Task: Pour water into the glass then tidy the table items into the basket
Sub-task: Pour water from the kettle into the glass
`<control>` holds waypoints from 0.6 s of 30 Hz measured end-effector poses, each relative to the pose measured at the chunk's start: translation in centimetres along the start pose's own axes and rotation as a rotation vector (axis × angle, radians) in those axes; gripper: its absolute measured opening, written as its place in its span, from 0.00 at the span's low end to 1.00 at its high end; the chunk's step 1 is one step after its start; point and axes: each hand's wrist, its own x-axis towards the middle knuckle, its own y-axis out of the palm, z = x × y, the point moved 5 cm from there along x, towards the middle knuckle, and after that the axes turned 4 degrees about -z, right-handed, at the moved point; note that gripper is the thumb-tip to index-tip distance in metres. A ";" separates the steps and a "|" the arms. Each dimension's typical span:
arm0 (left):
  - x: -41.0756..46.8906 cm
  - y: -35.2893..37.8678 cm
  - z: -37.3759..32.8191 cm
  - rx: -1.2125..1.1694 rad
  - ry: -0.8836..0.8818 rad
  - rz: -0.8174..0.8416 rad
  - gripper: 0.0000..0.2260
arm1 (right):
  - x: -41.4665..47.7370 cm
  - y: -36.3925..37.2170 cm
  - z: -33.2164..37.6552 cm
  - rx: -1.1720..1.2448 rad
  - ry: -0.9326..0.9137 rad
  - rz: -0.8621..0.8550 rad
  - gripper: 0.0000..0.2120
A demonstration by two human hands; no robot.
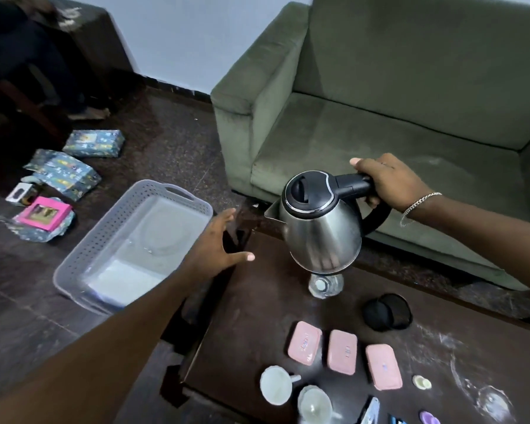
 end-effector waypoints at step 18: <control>-6.2 -17.6 15.8 0.426 -0.409 -0.066 0.35 | 8.7 23.4 15.3 0.520 0.127 -0.202 0.23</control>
